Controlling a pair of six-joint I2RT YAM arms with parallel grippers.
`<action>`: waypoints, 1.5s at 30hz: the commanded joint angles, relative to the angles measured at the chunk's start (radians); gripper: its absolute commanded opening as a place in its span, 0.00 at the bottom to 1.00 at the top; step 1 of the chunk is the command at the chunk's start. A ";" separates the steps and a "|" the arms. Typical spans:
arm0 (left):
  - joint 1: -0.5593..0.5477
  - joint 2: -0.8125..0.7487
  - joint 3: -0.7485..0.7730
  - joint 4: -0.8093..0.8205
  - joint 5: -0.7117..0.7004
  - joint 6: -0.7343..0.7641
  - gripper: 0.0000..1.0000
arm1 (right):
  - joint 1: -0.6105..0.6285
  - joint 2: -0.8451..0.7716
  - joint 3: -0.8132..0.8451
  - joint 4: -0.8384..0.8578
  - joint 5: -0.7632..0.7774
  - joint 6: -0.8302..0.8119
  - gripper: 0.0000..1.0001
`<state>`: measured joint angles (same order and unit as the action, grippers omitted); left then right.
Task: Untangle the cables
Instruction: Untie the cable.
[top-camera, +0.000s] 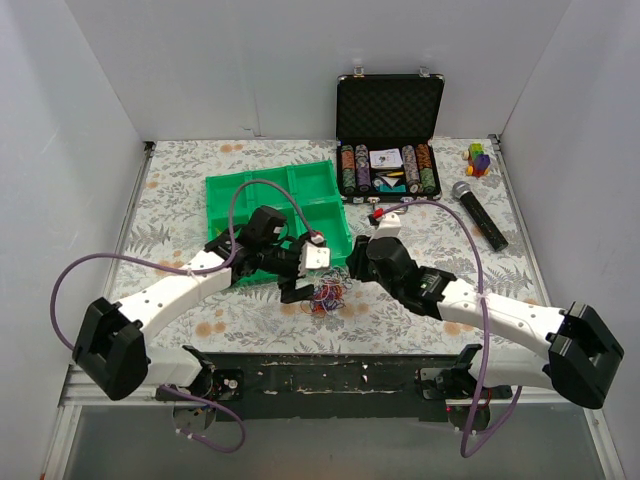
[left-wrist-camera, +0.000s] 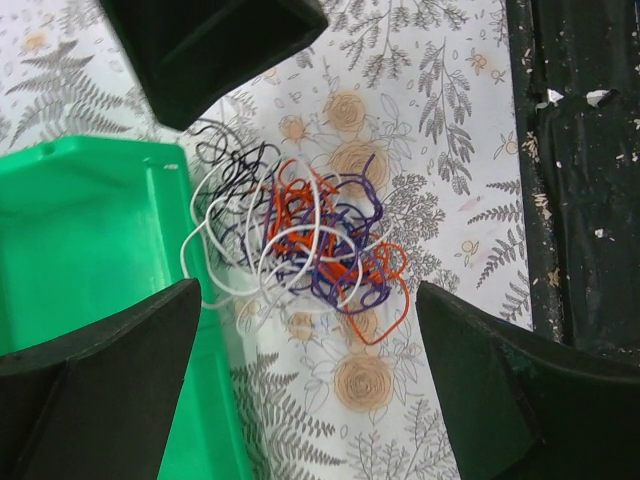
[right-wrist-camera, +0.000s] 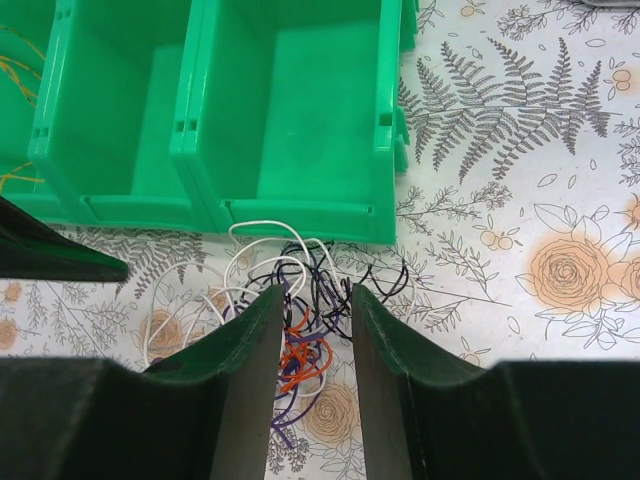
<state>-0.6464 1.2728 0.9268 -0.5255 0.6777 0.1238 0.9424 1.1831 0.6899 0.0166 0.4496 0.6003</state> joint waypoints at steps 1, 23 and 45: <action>-0.055 0.059 0.043 0.038 -0.009 0.068 0.89 | -0.005 -0.036 -0.001 0.006 0.038 0.015 0.42; -0.090 0.083 0.066 0.121 -0.124 0.021 0.00 | -0.007 -0.145 -0.064 0.012 0.046 -0.019 0.51; -0.090 -0.237 0.136 0.093 -0.075 -0.381 0.00 | 0.028 -0.063 -0.148 0.356 -0.156 -0.046 0.69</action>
<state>-0.7334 1.0569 1.0863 -0.4362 0.5762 -0.1959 0.9459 1.1107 0.5396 0.2150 0.3359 0.5758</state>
